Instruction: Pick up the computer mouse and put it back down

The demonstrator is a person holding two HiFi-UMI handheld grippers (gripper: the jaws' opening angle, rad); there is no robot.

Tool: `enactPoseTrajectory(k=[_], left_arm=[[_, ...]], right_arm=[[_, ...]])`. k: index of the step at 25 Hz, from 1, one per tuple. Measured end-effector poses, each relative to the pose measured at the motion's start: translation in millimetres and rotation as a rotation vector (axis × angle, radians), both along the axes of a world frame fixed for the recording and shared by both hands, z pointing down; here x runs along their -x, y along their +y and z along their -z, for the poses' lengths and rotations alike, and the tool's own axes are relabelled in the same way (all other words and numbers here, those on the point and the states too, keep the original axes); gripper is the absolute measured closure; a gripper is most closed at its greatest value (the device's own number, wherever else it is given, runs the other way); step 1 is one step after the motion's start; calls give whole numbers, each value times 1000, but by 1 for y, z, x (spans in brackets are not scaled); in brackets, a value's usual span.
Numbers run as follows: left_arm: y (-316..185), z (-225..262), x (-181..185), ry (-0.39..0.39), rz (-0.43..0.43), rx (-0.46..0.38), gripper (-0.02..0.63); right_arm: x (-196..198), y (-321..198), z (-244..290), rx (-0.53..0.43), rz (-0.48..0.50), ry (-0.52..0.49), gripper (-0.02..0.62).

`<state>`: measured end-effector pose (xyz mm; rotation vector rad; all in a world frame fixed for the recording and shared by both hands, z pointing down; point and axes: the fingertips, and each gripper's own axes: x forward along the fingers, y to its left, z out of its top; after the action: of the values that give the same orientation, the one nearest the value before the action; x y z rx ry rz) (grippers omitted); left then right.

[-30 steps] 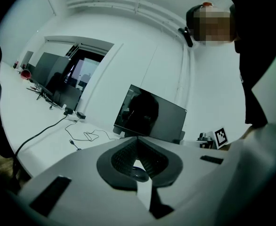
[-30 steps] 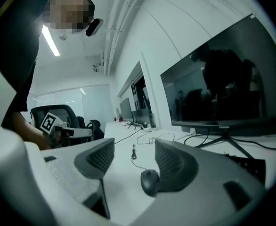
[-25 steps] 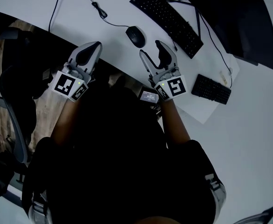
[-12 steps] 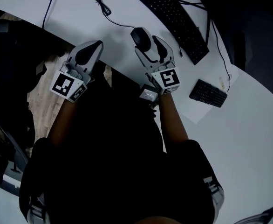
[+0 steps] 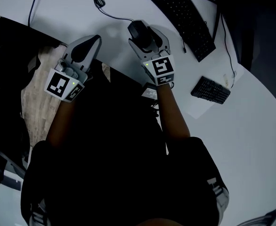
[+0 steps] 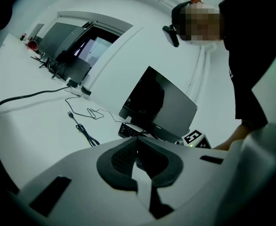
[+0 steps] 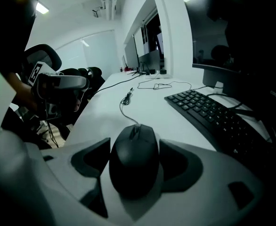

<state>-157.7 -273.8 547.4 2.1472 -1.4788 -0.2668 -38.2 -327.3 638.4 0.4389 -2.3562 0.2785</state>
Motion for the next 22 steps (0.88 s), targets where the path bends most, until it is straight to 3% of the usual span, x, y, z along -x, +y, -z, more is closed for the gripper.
enactPoseTrajectory(k=[13, 22], left_arm=[[0, -9, -1, 7, -34, 10, 611], [-8, 35, -2, 21, -57, -66, 611]], right_arm=[[1, -5, -7, 10, -29, 14, 287], [-2, -11, 47, 5, -143, -122, 287]])
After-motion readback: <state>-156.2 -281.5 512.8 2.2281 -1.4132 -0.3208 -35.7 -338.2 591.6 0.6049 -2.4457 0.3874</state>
